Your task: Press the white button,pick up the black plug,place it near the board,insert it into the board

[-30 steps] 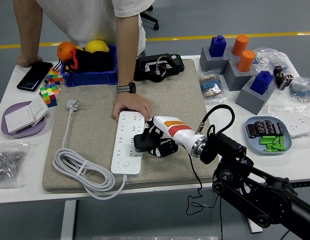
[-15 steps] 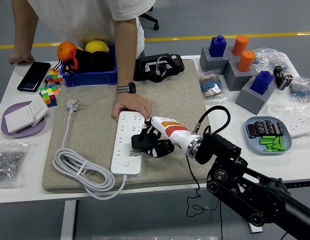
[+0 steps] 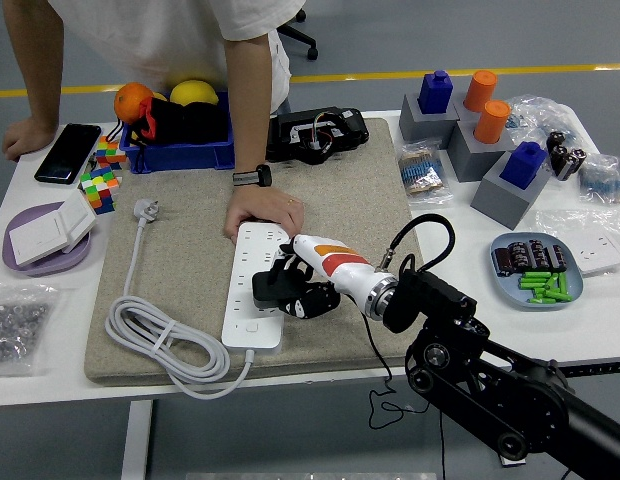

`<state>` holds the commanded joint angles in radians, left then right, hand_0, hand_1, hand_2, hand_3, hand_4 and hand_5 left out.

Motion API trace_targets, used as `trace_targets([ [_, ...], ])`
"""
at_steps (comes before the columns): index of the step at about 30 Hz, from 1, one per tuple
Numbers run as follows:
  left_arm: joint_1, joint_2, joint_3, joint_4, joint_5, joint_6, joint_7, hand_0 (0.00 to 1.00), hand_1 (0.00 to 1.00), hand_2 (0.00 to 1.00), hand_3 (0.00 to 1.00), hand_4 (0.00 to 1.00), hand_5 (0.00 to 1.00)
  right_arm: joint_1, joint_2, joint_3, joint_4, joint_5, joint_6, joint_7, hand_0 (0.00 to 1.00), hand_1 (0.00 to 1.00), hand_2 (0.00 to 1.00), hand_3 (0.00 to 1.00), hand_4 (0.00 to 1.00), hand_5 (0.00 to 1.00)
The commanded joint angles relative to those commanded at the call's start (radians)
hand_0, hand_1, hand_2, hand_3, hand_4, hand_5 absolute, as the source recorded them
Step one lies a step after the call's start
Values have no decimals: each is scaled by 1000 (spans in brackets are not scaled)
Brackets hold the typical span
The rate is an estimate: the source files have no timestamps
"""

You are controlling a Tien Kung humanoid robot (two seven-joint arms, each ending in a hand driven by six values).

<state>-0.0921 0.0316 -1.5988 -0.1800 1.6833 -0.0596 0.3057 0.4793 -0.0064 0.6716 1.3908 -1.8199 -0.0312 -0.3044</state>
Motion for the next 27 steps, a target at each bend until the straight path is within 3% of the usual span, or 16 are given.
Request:
trace_targets([
  [27, -3, -1, 4, 0, 0, 0, 0, 649, 638, 632, 676, 508, 114, 17, 6, -41, -63, -5, -22, 23, 442, 457, 518, 541, 793, 2],
])
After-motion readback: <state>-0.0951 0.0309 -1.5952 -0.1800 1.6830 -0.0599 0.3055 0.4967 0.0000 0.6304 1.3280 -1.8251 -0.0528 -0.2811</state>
